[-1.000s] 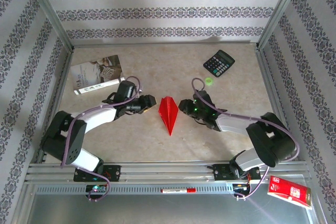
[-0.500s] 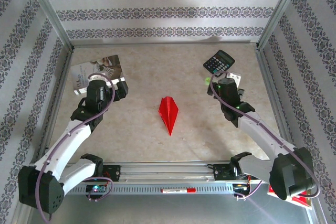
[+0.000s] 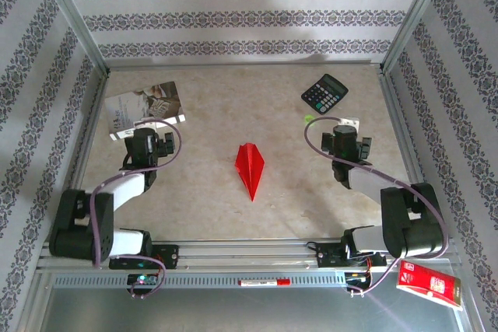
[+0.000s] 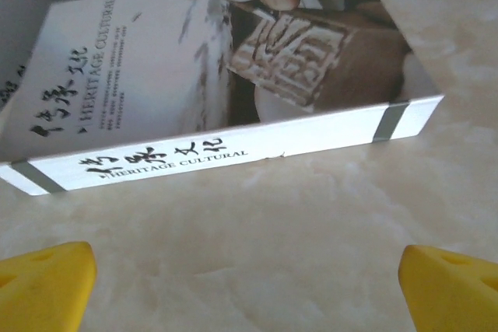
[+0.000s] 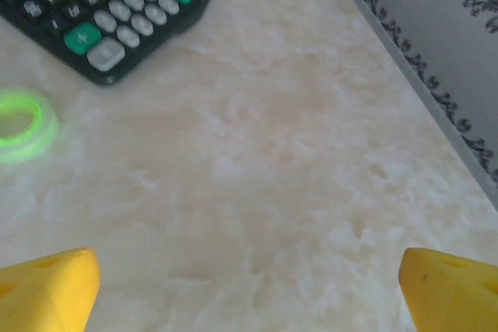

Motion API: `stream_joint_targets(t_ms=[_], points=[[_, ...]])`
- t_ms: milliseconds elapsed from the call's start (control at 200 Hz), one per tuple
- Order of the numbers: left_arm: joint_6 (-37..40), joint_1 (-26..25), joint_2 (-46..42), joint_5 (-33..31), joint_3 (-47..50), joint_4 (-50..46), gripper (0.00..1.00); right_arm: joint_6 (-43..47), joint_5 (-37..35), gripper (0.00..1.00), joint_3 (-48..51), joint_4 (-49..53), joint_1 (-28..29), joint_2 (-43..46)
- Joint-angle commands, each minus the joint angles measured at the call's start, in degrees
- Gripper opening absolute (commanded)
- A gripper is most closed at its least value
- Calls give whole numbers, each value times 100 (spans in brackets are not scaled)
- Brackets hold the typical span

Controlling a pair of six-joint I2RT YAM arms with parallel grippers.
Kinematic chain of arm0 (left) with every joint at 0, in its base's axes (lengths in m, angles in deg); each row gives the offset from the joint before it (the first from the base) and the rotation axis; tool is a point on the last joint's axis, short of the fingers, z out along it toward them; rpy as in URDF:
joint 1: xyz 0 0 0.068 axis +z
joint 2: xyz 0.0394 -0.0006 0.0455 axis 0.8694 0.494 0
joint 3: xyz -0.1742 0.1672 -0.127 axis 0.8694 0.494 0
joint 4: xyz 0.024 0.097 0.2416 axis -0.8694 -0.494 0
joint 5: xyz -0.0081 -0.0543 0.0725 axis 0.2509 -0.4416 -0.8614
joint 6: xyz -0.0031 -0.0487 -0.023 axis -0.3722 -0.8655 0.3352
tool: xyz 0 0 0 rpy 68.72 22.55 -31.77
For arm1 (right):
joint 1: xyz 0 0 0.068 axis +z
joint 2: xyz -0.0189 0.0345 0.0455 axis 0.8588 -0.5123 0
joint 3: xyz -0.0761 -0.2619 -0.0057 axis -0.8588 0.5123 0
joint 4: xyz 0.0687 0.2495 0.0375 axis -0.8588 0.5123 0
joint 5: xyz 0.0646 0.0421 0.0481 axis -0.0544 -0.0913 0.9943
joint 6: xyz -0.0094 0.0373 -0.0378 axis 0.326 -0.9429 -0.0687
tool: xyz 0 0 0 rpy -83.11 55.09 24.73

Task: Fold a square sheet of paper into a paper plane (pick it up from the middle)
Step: Reset both arms

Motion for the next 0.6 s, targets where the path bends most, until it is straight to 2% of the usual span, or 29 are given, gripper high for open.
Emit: stream_joint_targets(t_ms=[0,100,160,255,320,400,485,595], points=[[121,257,354,652,138,1437,100,-29,1131,98,312,-1571,-389,70],[112,381,852,1060,159,2068,100,-7,1392,98,399,-1994,-545,-132],[177,374,958,1340,138,2021,100,0,1480,98,501,-2461,-561,-351],[292,374,1295,1586,420,2960,100,87,1682,98,567,-2865,-554,-680],[243,387,1236,1583,381,2764,100,133,1842,98,650,-3700,-554,-1099],[281,383,1252,1583,355,2749,100,162,1834,98,546,-3005,-545,-870],[283,374,1262,1577,364,2792,100,156,1813,98,614,-3367,-536,-1002],[291,374,1253,1586,405,2844,100,178,1812,98,600,-3231,-528,-930]])
